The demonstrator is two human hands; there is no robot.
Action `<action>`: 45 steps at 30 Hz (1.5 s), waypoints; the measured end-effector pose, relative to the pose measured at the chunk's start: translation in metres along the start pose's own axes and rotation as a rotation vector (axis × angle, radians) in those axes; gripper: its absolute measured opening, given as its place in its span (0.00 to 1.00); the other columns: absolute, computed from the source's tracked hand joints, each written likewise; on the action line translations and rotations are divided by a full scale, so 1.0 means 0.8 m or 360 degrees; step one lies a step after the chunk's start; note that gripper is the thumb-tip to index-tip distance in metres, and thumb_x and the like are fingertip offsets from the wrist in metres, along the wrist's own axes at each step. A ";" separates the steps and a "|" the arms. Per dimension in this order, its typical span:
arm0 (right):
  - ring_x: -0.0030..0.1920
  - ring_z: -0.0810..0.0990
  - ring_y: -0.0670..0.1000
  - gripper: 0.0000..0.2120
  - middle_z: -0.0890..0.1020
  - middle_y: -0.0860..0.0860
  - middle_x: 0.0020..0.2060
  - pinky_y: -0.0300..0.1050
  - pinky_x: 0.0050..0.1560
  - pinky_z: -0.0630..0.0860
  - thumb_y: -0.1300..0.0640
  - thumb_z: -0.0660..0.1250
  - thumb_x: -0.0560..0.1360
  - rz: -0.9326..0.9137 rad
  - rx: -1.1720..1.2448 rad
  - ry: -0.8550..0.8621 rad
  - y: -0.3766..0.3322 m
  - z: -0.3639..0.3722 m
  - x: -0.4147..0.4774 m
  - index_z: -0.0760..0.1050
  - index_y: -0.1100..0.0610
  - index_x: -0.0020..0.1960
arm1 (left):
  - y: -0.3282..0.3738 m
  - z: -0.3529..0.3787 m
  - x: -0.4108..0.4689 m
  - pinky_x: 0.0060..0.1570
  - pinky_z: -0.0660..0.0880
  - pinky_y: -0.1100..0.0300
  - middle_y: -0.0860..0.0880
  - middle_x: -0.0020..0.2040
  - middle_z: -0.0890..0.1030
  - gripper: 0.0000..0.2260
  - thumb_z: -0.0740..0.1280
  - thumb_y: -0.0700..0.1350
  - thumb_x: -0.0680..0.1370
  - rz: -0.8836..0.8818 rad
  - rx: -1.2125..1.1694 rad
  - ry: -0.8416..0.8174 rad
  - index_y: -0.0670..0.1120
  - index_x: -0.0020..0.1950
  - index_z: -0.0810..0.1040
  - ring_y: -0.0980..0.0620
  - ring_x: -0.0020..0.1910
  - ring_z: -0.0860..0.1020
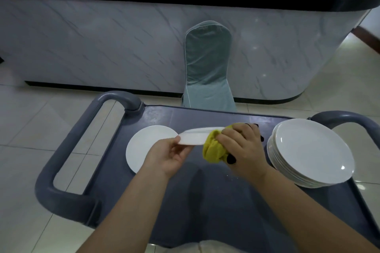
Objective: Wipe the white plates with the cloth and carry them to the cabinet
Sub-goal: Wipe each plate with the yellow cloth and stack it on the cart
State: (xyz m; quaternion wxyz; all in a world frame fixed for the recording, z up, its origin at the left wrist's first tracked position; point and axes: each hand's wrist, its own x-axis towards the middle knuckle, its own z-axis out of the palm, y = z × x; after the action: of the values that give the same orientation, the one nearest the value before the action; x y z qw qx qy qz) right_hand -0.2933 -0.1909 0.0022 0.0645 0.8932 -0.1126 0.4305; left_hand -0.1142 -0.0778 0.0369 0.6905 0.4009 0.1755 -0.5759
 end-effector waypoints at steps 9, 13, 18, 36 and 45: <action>0.47 0.79 0.40 0.17 0.80 0.39 0.47 0.29 0.43 0.75 0.56 0.74 0.73 0.1651 0.0940 0.0293 0.029 -0.015 0.059 0.71 0.42 0.55 | 0.013 -0.032 0.011 0.40 0.82 0.56 0.50 0.45 0.85 0.09 0.60 0.33 0.81 0.0833 0.0541 -0.0154 0.43 0.54 0.76 0.50 0.43 0.84; 0.54 0.75 0.53 0.20 0.75 0.52 0.57 0.48 0.57 0.73 0.52 0.69 0.74 0.1079 0.0567 -0.0055 0.003 0.026 0.135 0.70 0.46 0.65 | 0.013 -0.030 0.013 0.42 0.81 0.56 0.49 0.46 0.85 0.08 0.60 0.34 0.81 0.0923 0.0630 -0.0284 0.44 0.55 0.76 0.51 0.46 0.83; 0.49 0.75 0.59 0.17 0.78 0.57 0.59 0.52 0.49 0.74 0.50 0.65 0.75 0.0471 0.0195 -0.0323 -0.062 0.049 0.076 0.77 0.50 0.64 | 0.030 -0.030 0.019 0.43 0.82 0.54 0.46 0.47 0.85 0.09 0.60 0.34 0.81 0.0985 0.0575 -0.0286 0.44 0.54 0.77 0.49 0.45 0.83; 0.49 0.76 0.63 0.13 0.80 0.60 0.52 0.61 0.51 0.74 0.56 0.68 0.74 0.1191 -0.0005 0.0150 0.014 0.008 0.063 0.82 0.60 0.55 | 0.010 -0.023 0.006 0.41 0.82 0.52 0.47 0.44 0.84 0.06 0.63 0.35 0.79 0.0959 0.1055 -0.0490 0.41 0.52 0.78 0.51 0.42 0.81; 0.50 0.78 0.59 0.11 0.80 0.56 0.52 0.54 0.52 0.74 0.57 0.68 0.74 0.0693 0.0207 -0.0103 -0.001 -0.012 -0.011 0.83 0.57 0.55 | 0.003 -0.015 0.003 0.46 0.80 0.47 0.45 0.45 0.83 0.06 0.61 0.35 0.80 0.0835 0.0884 -0.0459 0.41 0.53 0.77 0.48 0.44 0.81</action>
State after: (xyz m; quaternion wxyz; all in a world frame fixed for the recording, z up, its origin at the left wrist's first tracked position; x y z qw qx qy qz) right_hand -0.3056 -0.1871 0.0014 -0.0912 0.8634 -0.2768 0.4118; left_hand -0.1086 -0.0702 0.0281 0.6970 0.5185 -0.1936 -0.4560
